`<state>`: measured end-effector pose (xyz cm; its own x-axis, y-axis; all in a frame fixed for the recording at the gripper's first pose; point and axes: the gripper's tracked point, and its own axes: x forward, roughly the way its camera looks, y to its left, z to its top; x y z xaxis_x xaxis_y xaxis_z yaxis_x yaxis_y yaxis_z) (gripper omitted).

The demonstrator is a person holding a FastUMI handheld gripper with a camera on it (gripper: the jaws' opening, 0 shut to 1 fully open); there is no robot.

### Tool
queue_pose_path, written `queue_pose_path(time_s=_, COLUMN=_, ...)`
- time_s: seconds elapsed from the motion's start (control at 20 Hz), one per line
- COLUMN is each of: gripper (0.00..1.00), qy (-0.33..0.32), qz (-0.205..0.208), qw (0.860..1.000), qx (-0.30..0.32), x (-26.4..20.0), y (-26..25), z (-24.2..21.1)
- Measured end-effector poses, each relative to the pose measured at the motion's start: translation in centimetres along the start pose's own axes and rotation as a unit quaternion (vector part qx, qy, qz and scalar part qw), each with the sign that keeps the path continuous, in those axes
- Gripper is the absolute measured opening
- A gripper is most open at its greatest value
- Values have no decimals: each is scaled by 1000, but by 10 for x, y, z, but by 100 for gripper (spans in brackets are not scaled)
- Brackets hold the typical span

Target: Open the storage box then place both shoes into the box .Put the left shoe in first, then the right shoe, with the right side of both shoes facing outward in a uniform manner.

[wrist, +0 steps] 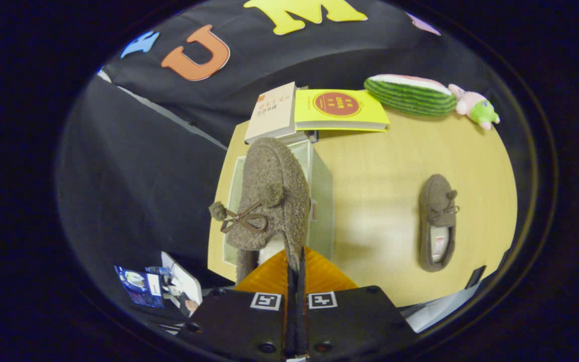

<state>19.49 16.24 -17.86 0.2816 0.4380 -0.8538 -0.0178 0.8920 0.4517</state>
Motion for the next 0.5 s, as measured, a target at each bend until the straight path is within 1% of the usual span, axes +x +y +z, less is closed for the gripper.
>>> queue_pose_path(time_s=0.15, gripper=6, qy=-12, qz=-7, qw=1000, qx=21, x=32, y=17, z=8)
queue_pose_path(time_s=0.25, gripper=6, qy=-15, qz=0, qw=999, qx=40, x=52, y=33, z=8)
queue_pose_path(time_s=0.35, gripper=6, qy=-15, qz=-3, qw=999, qx=31, x=77, y=41, z=12)
queue_pose_path(time_s=0.5, gripper=6, qy=-18, qz=-21, qw=999, qx=18, x=105, y=46, z=6)
